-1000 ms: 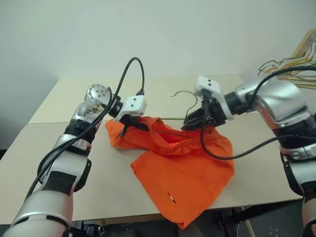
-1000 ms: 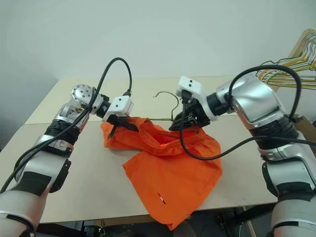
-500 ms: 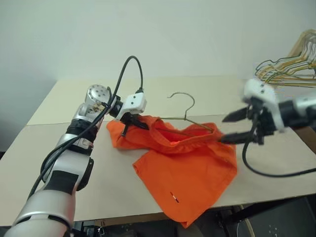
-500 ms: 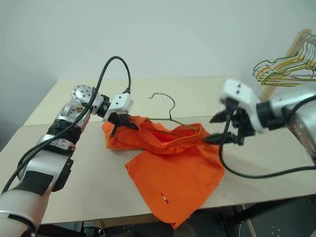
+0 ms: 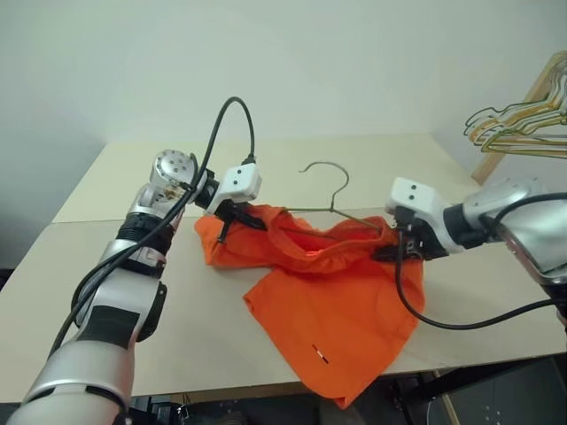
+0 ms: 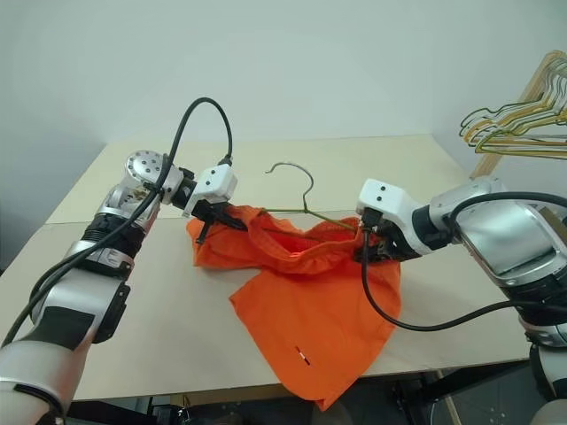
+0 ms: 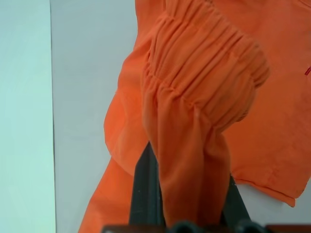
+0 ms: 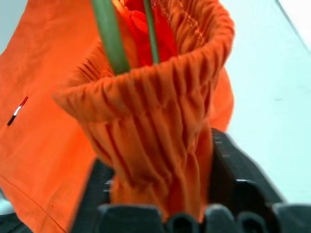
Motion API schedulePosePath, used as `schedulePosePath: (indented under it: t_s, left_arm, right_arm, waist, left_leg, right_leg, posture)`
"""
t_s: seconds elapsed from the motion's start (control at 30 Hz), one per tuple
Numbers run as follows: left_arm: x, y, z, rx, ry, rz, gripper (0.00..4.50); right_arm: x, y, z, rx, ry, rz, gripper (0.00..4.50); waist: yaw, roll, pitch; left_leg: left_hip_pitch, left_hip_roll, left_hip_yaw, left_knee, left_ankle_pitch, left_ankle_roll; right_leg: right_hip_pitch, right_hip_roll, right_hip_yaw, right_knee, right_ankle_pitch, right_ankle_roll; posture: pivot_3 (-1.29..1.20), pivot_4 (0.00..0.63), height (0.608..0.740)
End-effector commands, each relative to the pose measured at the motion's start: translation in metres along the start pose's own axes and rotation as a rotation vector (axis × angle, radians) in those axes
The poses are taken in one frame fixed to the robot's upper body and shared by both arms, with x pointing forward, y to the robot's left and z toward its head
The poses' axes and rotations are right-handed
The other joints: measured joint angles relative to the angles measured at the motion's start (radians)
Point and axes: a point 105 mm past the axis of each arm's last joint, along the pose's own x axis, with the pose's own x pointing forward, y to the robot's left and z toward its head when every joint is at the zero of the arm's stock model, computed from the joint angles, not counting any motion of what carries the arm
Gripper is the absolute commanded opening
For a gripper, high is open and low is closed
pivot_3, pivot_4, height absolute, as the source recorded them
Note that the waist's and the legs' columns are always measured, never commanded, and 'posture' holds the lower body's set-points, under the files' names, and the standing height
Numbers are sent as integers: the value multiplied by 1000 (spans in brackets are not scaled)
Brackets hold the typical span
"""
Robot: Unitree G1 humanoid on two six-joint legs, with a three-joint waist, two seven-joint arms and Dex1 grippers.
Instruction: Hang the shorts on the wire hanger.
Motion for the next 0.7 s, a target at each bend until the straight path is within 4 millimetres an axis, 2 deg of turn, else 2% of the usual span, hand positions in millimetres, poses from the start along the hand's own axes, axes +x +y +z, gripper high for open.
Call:
schedulePosePath:
  t_s: [0.03,0.07,0.1,0.2,0.27,0.4,0.53,0.57,0.6,0.7]
  left_arm:
    - [-10,4,12,54,-31,35,0]
    - [-10,3,13,64,-39,32,0]
    - [-10,2,13,71,-44,30,0]
    - [-11,4,19,77,-86,33,733]
    - [-12,4,23,90,-114,37,1383]
    - [-29,14,40,39,-232,96,2638]
    - [-46,17,49,54,-312,182,3955]
    - [-51,25,52,33,-347,262,4244]
    - [-55,30,55,12,-381,325,4465]
    - [-70,42,71,-77,-535,477,4465]
  right_arm:
    - [-7,-1,8,-11,-29,4,438]
    - [-7,1,8,-9,-40,23,40]
    - [-8,3,9,-8,-48,35,40]
    - [-12,9,10,19,-76,78,0]
    - [-14,12,10,46,-88,96,0]
    - [-21,19,-4,152,-104,100,0]
    - [-24,26,-30,320,-130,41,0]
    - [-26,28,-35,371,-155,18,0]
    - [-28,31,-39,412,-173,-5,0]
    - [-36,37,-54,538,-227,-116,0]
  waist:
    - [0,0,0]
    - [0,0,0]
    - [-2,0,0]
    - [-2,0,0]
    - [0,0,0]
    - [5,0,0]
    - [6,0,0]
    - [6,0,0]
    - [6,0,0]
    - [8,0,0]
  left_leg:
    - [0,0,0,0,0,0]
    - [0,0,0,0,0,0]
    - [0,0,0,0,0,0]
    - [0,0,0,0,0,0]
    - [0,0,0,0,0,0]
    - [0,0,-1,0,0,0]
    - [0,0,-1,0,0,0]
    - [0,0,-1,0,0,0]
    - [0,0,-1,0,0,0]
    - [1,1,-2,1,0,0]
  right_leg:
    - [0,0,0,0,0,0]
    - [0,0,0,0,0,0]
    - [0,0,0,0,0,0]
    - [0,0,0,0,0,0]
    - [0,0,0,0,0,0]
    - [0,0,0,0,0,0]
    - [1,0,-1,0,0,0]
    - [1,0,0,0,0,0]
    - [1,-1,0,0,0,0]
    - [2,0,1,1,0,0]
  posture:
    - [-186,0,740]
    - [-189,0,740]
    - [-189,0,740]
    - [-195,0,740]
    - [-200,0,740]
    - [-204,0,740]
    - [-214,0,740]
    - [-224,0,740]
    - [-232,0,740]
    - [-261,0,740]
